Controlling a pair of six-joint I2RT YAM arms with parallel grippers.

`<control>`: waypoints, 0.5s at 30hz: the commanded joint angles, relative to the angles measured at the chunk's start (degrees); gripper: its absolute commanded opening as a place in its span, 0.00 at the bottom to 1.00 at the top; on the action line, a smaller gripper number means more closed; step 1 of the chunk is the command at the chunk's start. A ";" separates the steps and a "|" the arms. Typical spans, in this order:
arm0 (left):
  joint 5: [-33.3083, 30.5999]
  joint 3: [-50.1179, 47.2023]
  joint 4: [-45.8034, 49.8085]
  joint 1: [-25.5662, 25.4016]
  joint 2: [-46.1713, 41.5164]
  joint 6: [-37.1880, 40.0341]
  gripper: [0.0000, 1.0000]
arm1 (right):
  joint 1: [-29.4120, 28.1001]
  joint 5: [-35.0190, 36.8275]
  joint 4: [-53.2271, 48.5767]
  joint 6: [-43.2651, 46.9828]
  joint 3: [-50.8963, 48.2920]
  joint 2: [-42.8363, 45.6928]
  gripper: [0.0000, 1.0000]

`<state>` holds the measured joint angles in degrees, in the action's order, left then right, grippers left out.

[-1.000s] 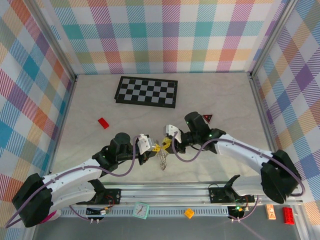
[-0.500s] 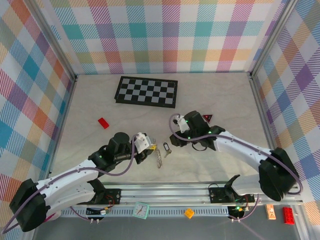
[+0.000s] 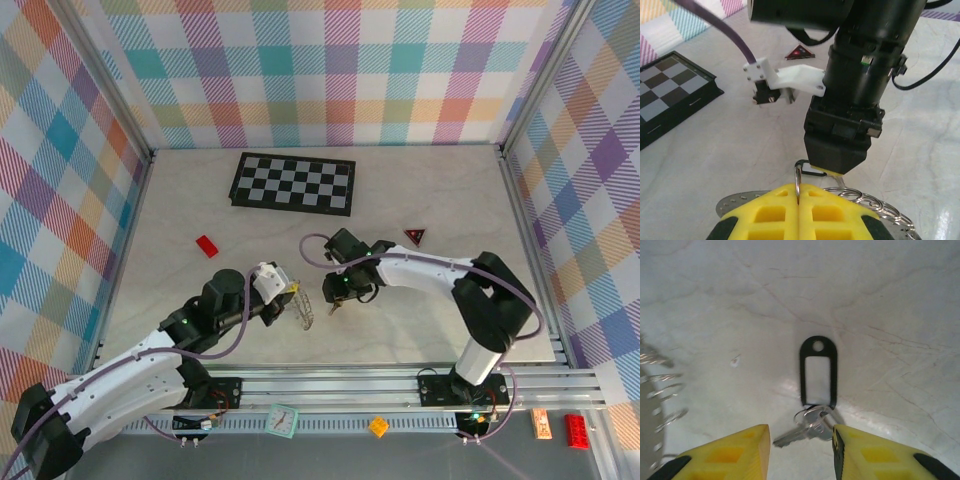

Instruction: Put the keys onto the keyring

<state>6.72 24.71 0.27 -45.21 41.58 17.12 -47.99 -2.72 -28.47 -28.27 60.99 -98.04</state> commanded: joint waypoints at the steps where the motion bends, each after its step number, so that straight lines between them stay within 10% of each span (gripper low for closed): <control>1: -1.56 1.04 -0.02 0.16 -0.63 -1.22 0.00 | -0.35 2.95 -4.89 -4.75 2.75 -1.90 0.40; 15: -0.39 0.69 -0.92 0.13 -0.71 -0.87 0.00 | -4.88 7.53 -6.82 -32.95 3.60 -1.36 0.47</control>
<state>6.31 24.71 0.54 -45.21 41.82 16.88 -51.88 3.33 -33.95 -52.38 63.26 -100.05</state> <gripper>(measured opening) 0.042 0.471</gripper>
